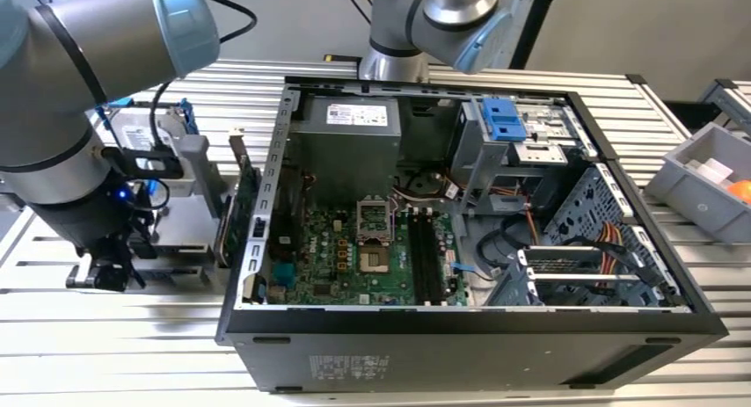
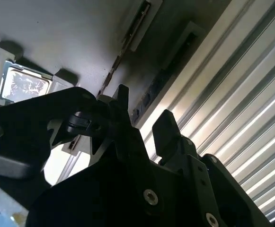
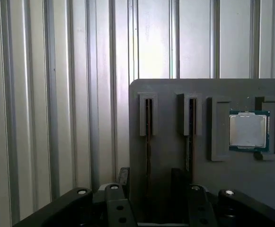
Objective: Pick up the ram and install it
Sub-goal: 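Pick up the ram and move it above insertion slot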
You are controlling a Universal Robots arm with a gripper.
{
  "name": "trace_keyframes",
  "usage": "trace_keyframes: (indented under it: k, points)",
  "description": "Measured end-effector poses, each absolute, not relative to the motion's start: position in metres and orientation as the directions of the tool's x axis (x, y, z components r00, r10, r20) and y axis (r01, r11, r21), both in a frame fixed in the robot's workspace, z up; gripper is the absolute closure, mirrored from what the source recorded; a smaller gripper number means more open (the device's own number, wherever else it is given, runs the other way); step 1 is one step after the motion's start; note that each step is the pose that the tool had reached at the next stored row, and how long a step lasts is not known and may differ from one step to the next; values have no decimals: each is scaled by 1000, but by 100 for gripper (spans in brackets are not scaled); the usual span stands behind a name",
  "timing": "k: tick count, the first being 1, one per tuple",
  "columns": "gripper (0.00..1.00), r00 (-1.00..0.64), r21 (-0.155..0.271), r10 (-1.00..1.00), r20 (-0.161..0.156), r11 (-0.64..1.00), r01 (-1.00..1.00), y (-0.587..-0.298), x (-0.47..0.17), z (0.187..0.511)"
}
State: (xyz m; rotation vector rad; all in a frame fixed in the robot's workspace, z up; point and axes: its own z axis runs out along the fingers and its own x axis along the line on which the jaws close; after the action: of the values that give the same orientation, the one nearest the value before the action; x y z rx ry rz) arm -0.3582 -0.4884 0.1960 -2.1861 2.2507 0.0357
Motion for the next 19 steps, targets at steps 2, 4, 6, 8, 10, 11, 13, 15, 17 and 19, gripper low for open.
trace_keyframes:
  k: [2, 4, 6, 8, 10, 11, 13, 15, 17, 19]
  points:
    - [0, -29, 14, -999, -18, 29, -999, -489, -358, 194]
    - [0, -29, 14, -999, -18, 29, -999, -489, -358, 194]
    - [0, -29, 14, -999, -18, 29, -999, -488, -358, 193]
    - [0, -29, 14, -999, -18, 29, -999, -488, -358, 193]
    - [100, -29, 14, -999, -18, 29, -999, -488, -358, 193]
    - [100, -29, 14, -999, -18, 29, -999, -488, -358, 193]
    - [100, -29, 14, -999, -18, 29, -999, -488, -358, 193]
    - [100, -29, 14, -999, -18, 29, -999, -488, -358, 193]
    - [100, -29, 14, -999, -18, 29, -999, -488, -358, 192]
    - [100, -29, 14, -999, -18, 29, -999, -488, -358, 192]
